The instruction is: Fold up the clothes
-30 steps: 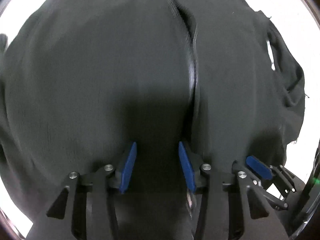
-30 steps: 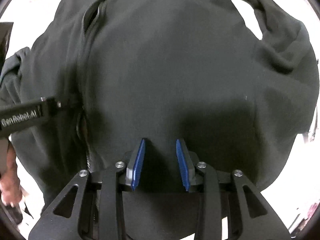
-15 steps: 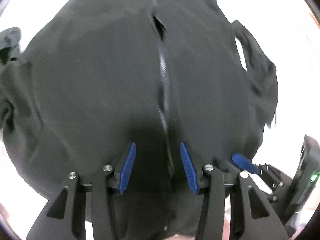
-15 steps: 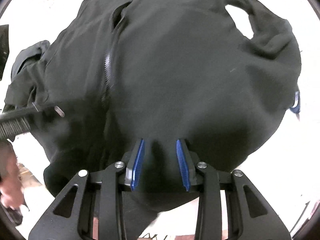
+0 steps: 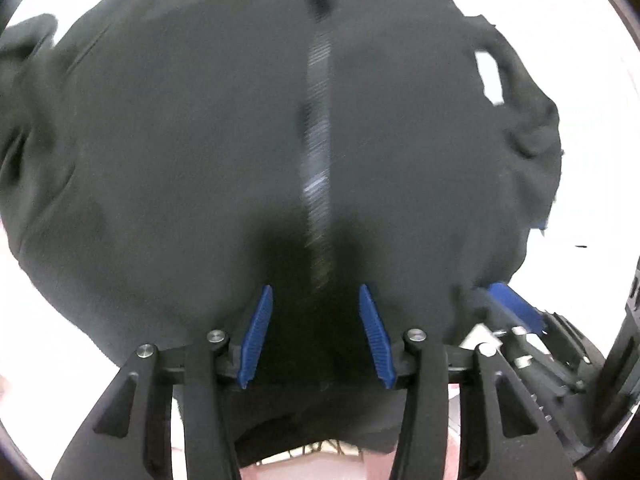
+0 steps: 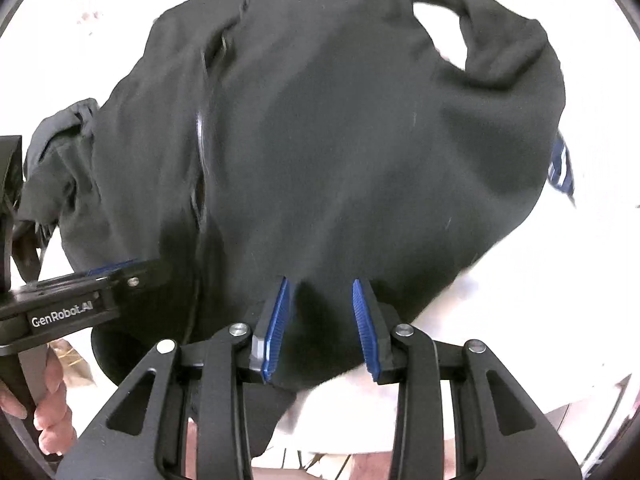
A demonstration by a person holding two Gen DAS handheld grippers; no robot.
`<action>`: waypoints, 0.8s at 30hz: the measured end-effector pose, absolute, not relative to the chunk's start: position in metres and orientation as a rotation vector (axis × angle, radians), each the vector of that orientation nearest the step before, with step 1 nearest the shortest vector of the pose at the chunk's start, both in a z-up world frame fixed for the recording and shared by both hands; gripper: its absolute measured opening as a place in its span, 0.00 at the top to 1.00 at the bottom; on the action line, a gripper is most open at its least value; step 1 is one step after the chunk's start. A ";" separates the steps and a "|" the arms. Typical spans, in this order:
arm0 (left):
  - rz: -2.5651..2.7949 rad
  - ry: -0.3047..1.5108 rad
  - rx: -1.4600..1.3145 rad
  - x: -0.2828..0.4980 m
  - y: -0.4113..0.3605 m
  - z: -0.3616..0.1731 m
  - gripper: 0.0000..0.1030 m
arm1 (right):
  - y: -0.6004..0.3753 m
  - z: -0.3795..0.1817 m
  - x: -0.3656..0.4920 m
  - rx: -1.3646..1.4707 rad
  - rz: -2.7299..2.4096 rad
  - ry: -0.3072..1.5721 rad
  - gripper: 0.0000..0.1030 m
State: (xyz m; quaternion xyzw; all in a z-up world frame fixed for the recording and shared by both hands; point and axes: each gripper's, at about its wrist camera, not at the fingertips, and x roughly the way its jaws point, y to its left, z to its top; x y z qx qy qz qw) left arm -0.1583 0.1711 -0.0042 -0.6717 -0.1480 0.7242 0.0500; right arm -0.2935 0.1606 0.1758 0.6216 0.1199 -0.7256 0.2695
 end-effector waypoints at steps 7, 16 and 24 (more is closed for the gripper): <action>2.060 -0.221 -1.949 -0.233 0.226 -0.020 0.53 | 0.167 0.164 -0.331 1.715 -2.048 0.387 0.67; 1.948 -0.127 -2.137 -0.171 0.213 -0.048 0.47 | 0.189 0.129 -0.315 1.883 -1.965 0.383 0.64; 2.111 -0.155 -1.869 -0.230 0.241 -0.007 0.47 | 0.176 0.170 -0.344 1.730 -2.080 0.336 0.63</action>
